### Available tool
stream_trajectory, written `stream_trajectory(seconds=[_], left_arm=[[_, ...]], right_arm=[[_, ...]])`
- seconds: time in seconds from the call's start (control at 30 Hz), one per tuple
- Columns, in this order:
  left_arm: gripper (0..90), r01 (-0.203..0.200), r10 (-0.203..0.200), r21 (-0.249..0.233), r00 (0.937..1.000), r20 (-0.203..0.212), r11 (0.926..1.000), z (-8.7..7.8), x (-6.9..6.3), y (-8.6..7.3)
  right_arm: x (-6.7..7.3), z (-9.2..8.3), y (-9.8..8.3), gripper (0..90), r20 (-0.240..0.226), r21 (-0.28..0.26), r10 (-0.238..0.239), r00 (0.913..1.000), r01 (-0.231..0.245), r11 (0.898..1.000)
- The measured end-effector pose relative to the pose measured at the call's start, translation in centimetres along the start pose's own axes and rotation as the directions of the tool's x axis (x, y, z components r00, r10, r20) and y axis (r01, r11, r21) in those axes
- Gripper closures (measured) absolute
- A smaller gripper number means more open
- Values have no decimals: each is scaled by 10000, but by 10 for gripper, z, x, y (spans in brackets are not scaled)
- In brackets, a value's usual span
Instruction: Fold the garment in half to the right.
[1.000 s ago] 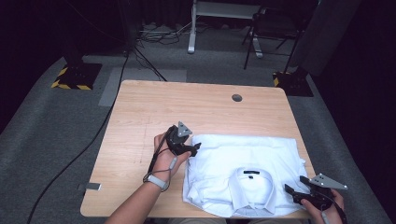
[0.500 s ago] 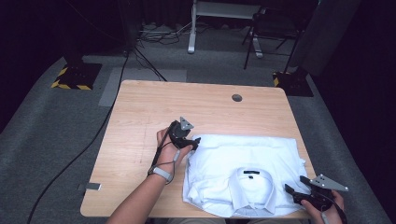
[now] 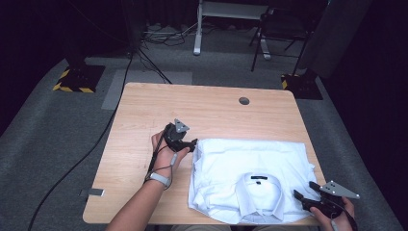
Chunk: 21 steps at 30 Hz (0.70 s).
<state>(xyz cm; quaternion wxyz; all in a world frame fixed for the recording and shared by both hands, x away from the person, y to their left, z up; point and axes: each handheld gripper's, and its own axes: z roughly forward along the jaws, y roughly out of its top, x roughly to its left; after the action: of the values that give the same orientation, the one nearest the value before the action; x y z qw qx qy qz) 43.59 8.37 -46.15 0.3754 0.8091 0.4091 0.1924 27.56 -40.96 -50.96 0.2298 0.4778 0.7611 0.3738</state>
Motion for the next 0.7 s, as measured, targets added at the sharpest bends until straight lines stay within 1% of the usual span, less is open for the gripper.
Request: stream_trajectory(seconds=[0.03,0.07,0.1,0.13,0.2,0.3,0.33,0.37,0.4,0.43,0.47,0.5,0.53,0.57,0.6,0.63,0.67,0.7], left_arm=[[276,11,-11,-12,10000,24,10000,1,-1,1],[274,-130,130,37,9999,98,9999,7,-5,5],[274,-153,152,40,9998,133,9999,10,-7,7],[274,-153,152,40,9998,133,9999,10,-7,7],[274,-239,236,160,9995,233,9996,19,-10,10],[280,-291,284,407,9994,178,9987,27,-9,9],[281,-291,284,407,9994,178,9987,27,-9,9],[281,-405,404,596,9992,25,9974,28,-6,7],[287,-316,333,742,9992,-217,9967,28,-1,2],[290,-287,315,823,9990,-332,9962,26,3,-1],[288,-287,315,823,9990,-332,9962,26,3,-1],[293,111,-81,783,9992,-389,9969,21,13,-7],[290,111,-81,783,9992,-389,9969,21,13,-7],[319,30,70,1100,9959,-900,9939,13,20,-11],[339,30,70,1100,9959,-900,9939,13,20,-11],[333,-170,323,1247,9921,-1216,9921,8,22,-12],[333,-52,192,1176,9928,-1180,9930,4,25,-13],[328,219,-110,1038,9946,-1036,9944,0,28,-13]], right_arm=[[0,0,0,220,5,3,8,10000,-8,10000],[0,0,0,220,13,13,10,10000,-10,10000],[0,0,0,220,16,18,13,10000,-13,10000],[0,0,0,220,16,18,13,10000,-13,10000],[0,0,1,221,25,35,25,10000,-25,10000],[0,0,1,221,47,47,48,10000,-48,10000],[0,0,1,221,47,47,48,10000,-48,10000],[0,0,1,222,49,36,48,10000,-48,10000],[0,0,0,222,47,-12,45,10000,-45,10000],[0,0,0,222,45,-19,40,10000,-40,10000],[0,0,0,222,38,-26,38,10000,-38,10000],[0,0,0,223,33,-26,33,10000,-33,10000],[0,0,0,223,28,-24,35,10000,-35,10000],[0,0,0,223,18,-30,24,10000,-24,10000],[0,0,0,225,18,-34,18,10000,-18,10000],[0,0,0,226,23,-36,20,10000,-20,10000],[0,0,0,226,23,-36,20,10000,-20,10000],[0,0,0,225,22,-38,23,10000,-23,10000]])
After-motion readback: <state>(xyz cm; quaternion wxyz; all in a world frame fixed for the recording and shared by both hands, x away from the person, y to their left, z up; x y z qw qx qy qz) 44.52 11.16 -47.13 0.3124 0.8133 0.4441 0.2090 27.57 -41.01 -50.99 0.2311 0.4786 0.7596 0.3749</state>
